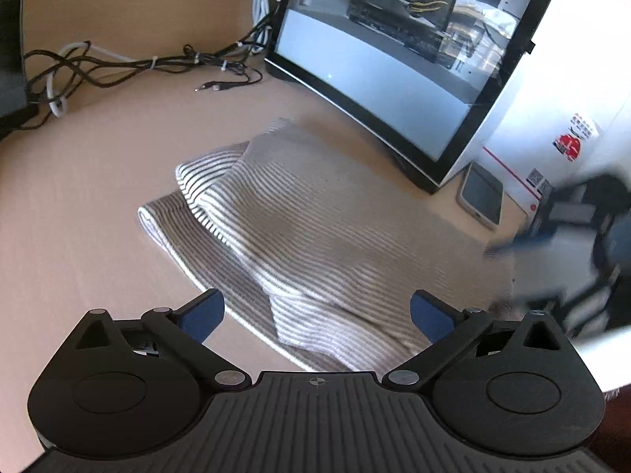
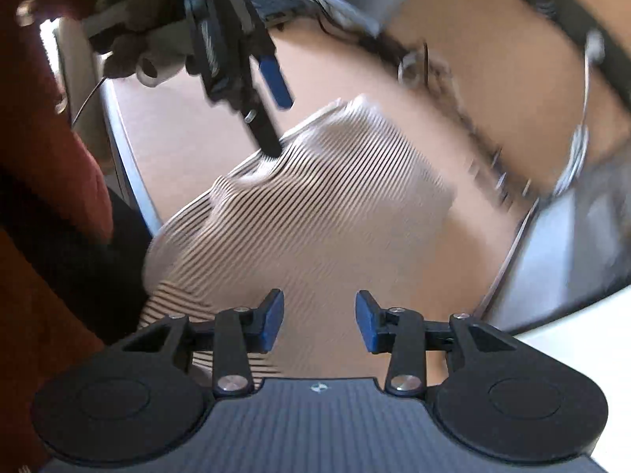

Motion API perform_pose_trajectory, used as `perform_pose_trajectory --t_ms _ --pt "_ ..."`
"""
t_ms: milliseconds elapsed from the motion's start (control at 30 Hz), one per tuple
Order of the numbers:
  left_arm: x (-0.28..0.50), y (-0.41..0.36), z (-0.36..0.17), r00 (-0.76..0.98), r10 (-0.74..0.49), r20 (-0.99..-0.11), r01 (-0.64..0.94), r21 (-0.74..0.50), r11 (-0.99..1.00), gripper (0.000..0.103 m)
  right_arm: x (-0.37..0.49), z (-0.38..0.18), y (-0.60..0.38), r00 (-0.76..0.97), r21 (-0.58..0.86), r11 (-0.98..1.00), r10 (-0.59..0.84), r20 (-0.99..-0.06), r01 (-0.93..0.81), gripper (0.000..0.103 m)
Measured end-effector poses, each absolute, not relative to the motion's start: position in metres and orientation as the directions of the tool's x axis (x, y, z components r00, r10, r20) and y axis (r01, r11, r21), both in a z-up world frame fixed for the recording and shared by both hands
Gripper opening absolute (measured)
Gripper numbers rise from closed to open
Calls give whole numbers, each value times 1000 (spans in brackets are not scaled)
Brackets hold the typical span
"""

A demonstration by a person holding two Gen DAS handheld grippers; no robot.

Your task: Fold clothes

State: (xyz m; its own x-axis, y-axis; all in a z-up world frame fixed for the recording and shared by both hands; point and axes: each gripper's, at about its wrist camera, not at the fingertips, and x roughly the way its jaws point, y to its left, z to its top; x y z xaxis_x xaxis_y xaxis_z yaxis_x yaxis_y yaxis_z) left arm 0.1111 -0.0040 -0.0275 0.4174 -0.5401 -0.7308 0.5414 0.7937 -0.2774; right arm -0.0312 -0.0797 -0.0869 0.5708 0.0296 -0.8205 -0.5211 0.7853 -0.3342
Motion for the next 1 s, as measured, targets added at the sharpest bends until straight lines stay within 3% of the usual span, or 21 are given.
perform_pose_trajectory --t_ms 233,467,700,800,833,1000 --pt "109 21 -19 461 -495 -737 461 -278 843 103 10 -116 -79 577 -196 883 98 -811 -426 38" --pt "86 39 -20 442 -452 -775 455 -240 857 103 86 -121 -76 621 -204 888 109 -776 -412 42" --pt "69 40 -30 422 -421 -803 453 -216 865 103 57 -115 -72 646 -249 864 110 -755 -438 39" --pt "72 44 -34 424 -403 -811 420 -218 881 103 24 -105 -66 700 -326 817 127 -703 -476 57" --pt "73 44 -34 425 -404 -810 414 -223 883 103 12 -103 -64 711 -353 795 135 -690 -493 67" --pt "76 38 -28 445 -400 -801 420 -208 884 103 -16 -123 -54 682 -427 701 116 -722 -571 70"
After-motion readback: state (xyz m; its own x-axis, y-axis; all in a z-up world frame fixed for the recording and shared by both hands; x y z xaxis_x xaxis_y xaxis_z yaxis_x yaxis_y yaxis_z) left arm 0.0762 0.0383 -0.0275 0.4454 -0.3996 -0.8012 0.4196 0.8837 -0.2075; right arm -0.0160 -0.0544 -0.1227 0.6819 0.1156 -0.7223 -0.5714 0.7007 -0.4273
